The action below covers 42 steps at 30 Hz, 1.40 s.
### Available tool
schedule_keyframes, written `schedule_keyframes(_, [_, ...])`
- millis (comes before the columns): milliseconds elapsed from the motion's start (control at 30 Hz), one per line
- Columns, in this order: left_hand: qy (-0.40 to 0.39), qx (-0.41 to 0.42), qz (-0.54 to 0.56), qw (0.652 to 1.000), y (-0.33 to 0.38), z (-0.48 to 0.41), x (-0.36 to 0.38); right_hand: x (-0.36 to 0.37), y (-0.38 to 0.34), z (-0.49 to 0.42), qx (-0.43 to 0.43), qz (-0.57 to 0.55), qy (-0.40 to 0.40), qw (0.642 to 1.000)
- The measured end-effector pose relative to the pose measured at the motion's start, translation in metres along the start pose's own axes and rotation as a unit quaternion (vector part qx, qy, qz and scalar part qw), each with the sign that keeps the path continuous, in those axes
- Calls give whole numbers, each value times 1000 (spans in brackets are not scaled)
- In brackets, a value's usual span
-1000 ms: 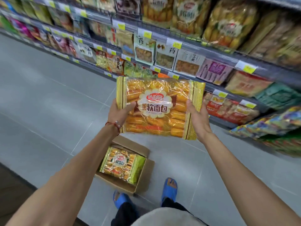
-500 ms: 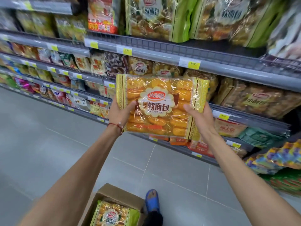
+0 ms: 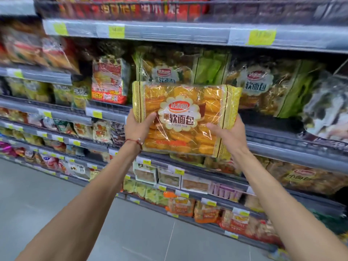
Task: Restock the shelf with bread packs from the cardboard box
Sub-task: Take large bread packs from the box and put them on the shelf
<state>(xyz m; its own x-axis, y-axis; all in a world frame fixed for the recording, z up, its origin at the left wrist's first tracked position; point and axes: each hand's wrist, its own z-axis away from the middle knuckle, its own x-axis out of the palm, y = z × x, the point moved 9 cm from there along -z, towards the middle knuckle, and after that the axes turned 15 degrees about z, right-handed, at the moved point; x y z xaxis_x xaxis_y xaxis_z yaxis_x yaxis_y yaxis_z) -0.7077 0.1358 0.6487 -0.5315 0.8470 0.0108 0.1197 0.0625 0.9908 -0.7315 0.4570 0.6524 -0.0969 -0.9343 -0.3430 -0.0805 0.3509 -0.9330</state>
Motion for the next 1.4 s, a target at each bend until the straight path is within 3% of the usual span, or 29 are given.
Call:
schedule_keyframes(200, [28, 31, -3, 999, 21, -67, 15, 15, -17, -76, 2, 11, 15, 1000])
schedule_keyframes(467, [79, 42, 1, 996, 46, -137, 19, 54, -16, -146, 95, 17, -33, 995])
schedule_keyframes(900, [-8, 8, 42, 999, -7, -211, 16, 104, -17, -146, 42, 51, 13, 998])
schedule_keyframes(1133, [-38, 3, 56, 998, -14, -206, 12, 117, -13, -149, 20, 83, -7, 996])
schedule_keyframes(1267, [-5, 18, 45, 999, -13, -200, 11, 116, -12, -143, 38, 94, -21, 995])
schedule_keyframes(1400, [51, 43, 54, 996, -11, -191, 3, 97, -24, -127, 32, 101, 42, 993])
